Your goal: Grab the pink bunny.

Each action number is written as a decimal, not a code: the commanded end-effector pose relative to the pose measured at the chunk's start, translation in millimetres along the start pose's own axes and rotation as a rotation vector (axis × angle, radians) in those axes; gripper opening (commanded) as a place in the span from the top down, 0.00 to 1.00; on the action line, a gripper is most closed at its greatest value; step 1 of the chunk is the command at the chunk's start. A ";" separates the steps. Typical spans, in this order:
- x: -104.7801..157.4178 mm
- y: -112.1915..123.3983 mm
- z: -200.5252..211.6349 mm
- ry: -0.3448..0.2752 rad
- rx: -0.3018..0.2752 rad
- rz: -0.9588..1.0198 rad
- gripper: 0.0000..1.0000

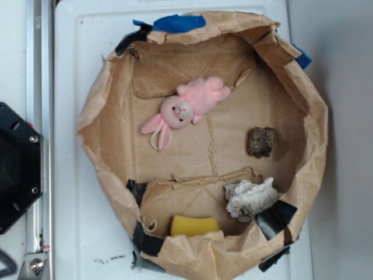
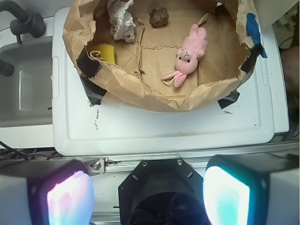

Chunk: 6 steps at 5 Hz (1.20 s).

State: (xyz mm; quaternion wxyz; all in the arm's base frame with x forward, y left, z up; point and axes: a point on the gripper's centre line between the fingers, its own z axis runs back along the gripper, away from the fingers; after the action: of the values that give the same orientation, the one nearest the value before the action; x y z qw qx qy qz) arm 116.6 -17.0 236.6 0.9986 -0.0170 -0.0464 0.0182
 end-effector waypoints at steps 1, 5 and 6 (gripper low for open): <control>0.0 0.0 0.0 0.000 0.000 0.000 0.00; 127.1 46.6 -55.9 -0.046 -0.004 0.416 0.00; 127.1 46.6 -55.9 -0.046 -0.004 0.416 0.00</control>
State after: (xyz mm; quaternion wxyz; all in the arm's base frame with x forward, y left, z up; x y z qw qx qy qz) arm 243.3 18.8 175.4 0.9770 -0.0270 -0.0351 0.2085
